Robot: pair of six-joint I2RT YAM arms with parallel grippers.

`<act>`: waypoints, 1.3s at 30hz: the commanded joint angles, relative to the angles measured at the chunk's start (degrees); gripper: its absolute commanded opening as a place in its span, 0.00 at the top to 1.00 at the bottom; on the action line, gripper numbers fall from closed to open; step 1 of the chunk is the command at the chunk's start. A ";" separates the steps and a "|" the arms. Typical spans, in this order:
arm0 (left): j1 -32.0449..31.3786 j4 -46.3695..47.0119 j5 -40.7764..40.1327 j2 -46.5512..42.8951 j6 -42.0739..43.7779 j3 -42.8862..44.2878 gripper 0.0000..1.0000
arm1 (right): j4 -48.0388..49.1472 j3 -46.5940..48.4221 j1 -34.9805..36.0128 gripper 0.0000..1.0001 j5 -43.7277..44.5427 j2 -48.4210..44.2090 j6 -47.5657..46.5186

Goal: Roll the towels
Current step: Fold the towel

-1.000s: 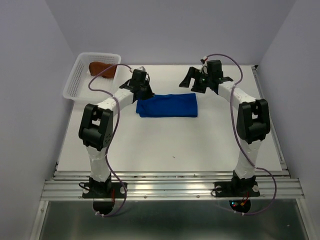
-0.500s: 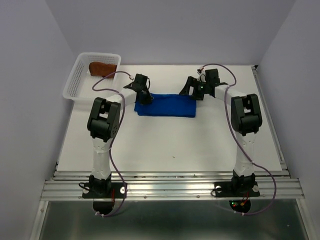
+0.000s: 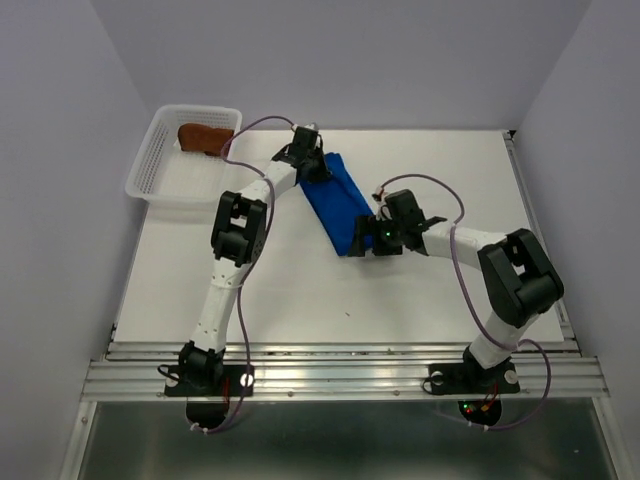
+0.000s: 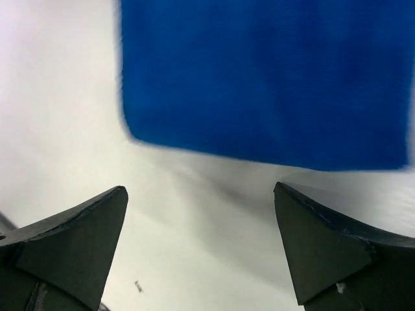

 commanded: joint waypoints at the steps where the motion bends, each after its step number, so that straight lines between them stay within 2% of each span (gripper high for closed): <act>1: -3.09 -3.35 6.09 4.90 4.24 9.01 0.88 | -4.45 -2.00 7.83 0.00 0.58 -3.22 -6.28; 5: -3.36 -1.07 8.65 5.61 3.71 8.41 0.85 | -3.67 -1.92 10.57 0.00 0.12 -4.54 -6.73; 9: -3.45 -1.76 5.85 2.98 4.50 6.31 0.78 | -4.10 -0.69 11.71 0.00 2.24 -6.91 -10.22; 13: -3.36 -2.82 3.91 -0.54 5.47 5.16 0.75 | -4.89 -0.60 12.24 0.00 2.77 -11.64 -15.06; 15: -3.36 -3.26 2.68 -3.26 6.17 4.81 0.63 | -5.07 -0.77 12.24 0.00 2.33 -13.06 -17.18; 16: -3.36 -3.44 2.24 -4.23 6.43 4.54 0.52 | -5.07 -0.95 12.24 0.00 2.24 -13.67 -18.75; 17: -3.27 -3.96 0.85 -6.06 6.87 4.54 0.36 | -5.07 -1.21 12.24 0.00 1.72 -14.81 -20.24; 18: -3.27 -4.31 0.22 -7.13 6.88 4.45 0.36 | -5.16 -1.30 12.24 0.00 1.80 -15.26 -20.26; 19: -3.27 -4.49 -0.39 -8.09 7.49 3.93 0.19 | -5.51 -1.21 12.24 0.00 2.24 -15.61 -21.65; 21: -3.09 -5.28 -1.71 -11.52 7.93 2.44 0.01 | -5.77 -1.30 12.85 0.00 2.68 -16.57 -24.54; 27: -2.39 -5.20 -4.96 -23.10 7.49 -7.39 0.01 | -7.61 -1.21 14.69 0.00 6.45 -16.23 -28.42; 29: -2.39 -3.80 -6.98 -28.46 6.79 -16.59 0.01 | -8.84 -0.60 15.31 0.00 8.82 -15.53 -30.26; 30: -2.30 -3.27 -7.77 -30.41 6.44 -16.64 0.01 | -9.28 -0.33 15.32 0.00 9.70 -15.18 -30.71; 34: -1.34 -2.38 -11.56 -38.41 3.81 -30.68 0.01 | -10.43 0.19 16.63 0.00 12.17 -13.68 -33.00; 38: 0.42 -0.63 -10.78 -44.57 1.17 -41.32 0.01 | -10.61 0.90 19.09 0.00 17.96 -11.14 -35.63; 39: 0.68 0.24 -10.42 -46.23 0.64 -44.38 0.01 | -10.69 1.16 19.09 0.00 21.98 -9.65 -37.03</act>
